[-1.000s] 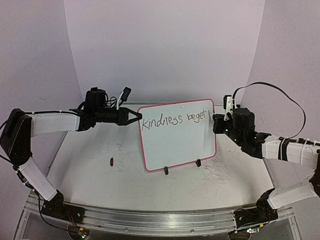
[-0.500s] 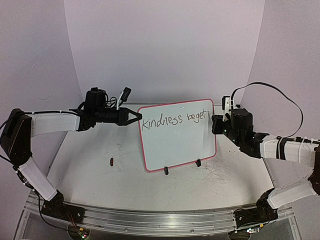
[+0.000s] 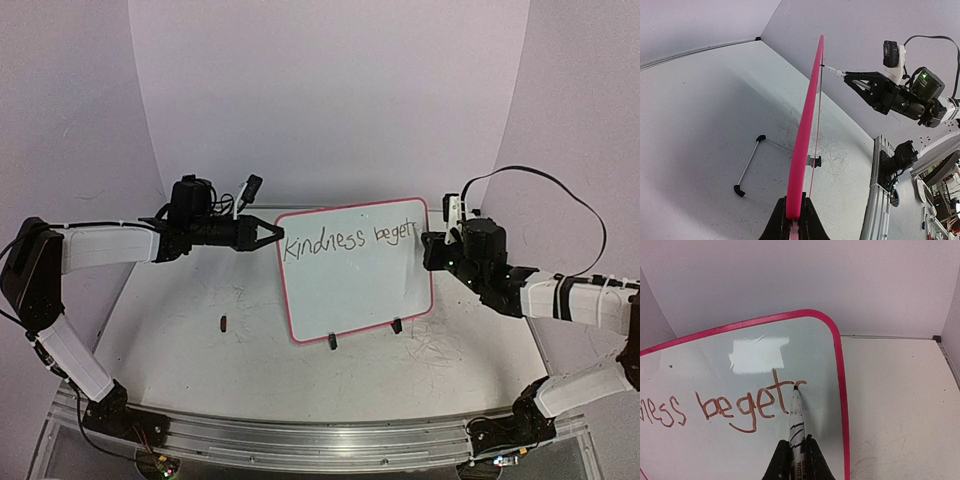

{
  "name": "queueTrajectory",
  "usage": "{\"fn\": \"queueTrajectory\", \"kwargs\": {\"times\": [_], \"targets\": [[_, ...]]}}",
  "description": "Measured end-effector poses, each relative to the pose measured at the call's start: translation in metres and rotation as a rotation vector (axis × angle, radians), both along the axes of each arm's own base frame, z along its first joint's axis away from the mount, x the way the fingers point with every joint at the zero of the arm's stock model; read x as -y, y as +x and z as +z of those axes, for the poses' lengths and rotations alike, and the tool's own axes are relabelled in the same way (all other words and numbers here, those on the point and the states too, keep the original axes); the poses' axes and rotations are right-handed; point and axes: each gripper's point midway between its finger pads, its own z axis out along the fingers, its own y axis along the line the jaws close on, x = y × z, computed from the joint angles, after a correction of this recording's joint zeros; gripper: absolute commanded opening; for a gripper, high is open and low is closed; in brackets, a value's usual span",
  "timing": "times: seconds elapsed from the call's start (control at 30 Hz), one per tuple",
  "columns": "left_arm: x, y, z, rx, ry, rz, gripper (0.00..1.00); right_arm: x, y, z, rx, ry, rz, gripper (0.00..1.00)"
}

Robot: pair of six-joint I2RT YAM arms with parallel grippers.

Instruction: Write a sentence on the whiteboard

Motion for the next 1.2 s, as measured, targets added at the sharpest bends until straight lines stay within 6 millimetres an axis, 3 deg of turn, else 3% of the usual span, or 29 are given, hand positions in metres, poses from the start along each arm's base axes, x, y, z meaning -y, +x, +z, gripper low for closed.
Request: {"fn": "queueTrajectory", "kwargs": {"times": [0.77,1.2], "targets": [[0.0,0.0,0.0,0.0,0.002,0.003,0.0,0.012,-0.008,-0.017,-0.044,-0.009,-0.044,0.0],[0.001,0.001,0.001,-0.004,0.006,0.006,0.0,0.003,-0.013,-0.02,-0.058,0.003,0.0,0.0]]}}
